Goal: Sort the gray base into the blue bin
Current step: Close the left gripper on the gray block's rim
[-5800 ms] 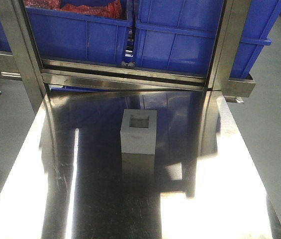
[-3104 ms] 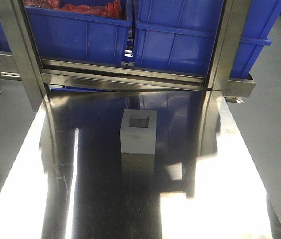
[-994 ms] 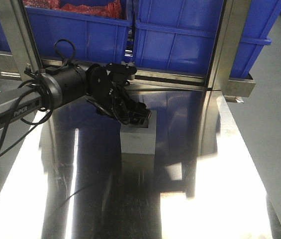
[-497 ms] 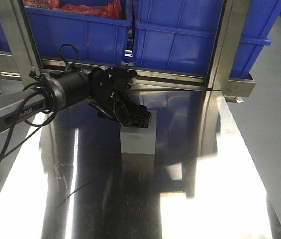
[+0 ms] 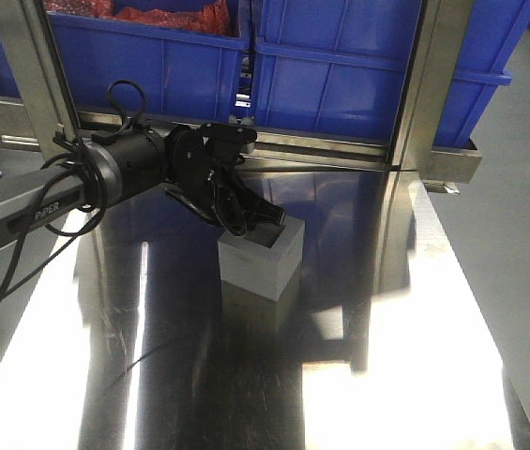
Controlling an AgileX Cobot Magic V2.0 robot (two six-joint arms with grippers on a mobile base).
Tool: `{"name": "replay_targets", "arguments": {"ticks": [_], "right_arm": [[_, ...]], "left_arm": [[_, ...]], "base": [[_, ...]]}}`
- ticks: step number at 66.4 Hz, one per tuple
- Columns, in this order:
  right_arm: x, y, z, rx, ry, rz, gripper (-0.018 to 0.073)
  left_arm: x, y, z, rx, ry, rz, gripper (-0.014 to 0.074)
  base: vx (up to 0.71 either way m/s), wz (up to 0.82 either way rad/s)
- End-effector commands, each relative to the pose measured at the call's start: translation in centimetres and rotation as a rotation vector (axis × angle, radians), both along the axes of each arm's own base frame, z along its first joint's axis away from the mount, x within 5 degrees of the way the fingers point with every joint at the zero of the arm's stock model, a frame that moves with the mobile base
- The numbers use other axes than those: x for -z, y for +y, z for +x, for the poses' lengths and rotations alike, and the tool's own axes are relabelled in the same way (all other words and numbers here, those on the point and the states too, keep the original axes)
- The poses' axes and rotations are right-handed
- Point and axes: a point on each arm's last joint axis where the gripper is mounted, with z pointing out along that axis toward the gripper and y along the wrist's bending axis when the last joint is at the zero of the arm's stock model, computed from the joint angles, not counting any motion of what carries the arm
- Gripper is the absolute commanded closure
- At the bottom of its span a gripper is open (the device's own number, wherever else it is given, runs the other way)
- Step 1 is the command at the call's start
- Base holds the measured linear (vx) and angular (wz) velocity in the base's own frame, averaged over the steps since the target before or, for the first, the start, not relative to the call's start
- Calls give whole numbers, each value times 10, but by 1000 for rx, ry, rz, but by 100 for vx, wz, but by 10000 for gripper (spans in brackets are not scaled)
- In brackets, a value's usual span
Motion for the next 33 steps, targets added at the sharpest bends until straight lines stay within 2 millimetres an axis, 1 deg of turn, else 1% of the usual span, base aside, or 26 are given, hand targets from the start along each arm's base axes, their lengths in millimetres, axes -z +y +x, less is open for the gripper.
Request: {"name": "replay_targets", "arguments": {"ticks": [1,9,18,25,33], "right_arm": [[-5,0,2,2,-51,-20,564],[-5,0,2,2,-51,-20,564],[-5,0,2,2,-51,-20,564],[-5,0,2,2,-51,-20,564],[-5,0,2,2,-51,-20,564]], "left_arm": [[-29,0,-5,6,-44,-29,604],[-39,0,-4,2,-84,-47,604],[-63,0,-10,5,-152,-77,604],[-87,2,-19,0,-249,-123,603],[-109,7,-37,-7,-350,-174,603]], "base": [[0,0],[0,0],[0,0],[0,0],[0,0]]}}
